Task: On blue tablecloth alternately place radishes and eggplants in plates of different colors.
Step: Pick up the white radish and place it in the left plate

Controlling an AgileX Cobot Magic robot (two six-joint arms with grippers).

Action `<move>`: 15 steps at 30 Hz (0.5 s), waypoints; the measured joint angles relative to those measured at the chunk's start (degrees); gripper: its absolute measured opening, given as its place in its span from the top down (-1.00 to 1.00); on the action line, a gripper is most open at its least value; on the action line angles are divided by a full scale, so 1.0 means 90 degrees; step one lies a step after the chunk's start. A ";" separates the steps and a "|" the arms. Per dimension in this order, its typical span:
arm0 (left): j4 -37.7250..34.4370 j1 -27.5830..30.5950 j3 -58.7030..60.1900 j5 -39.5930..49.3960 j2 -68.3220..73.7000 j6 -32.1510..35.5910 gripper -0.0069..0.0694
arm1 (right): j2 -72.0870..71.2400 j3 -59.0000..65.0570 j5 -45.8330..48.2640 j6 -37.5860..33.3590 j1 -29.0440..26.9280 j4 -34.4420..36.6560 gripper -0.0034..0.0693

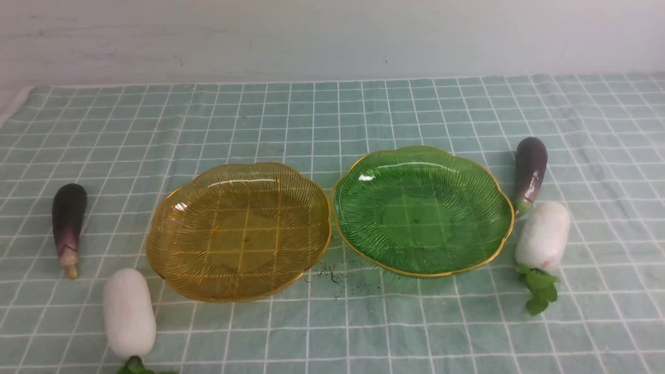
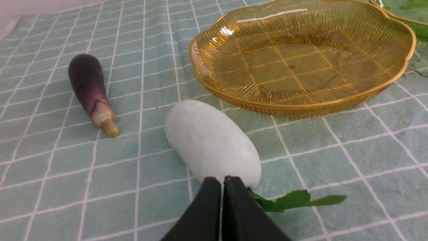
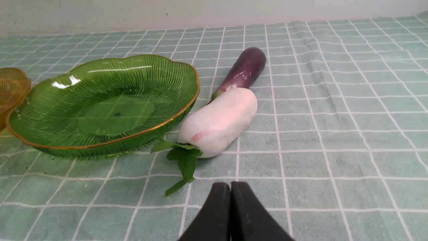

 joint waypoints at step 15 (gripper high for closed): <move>-0.0079 0.0000 0.0006 -0.0180 0.0000 0.0072 0.84 | 0.0000 0.0000 0.0000 0.0000 0.0000 0.0000 0.95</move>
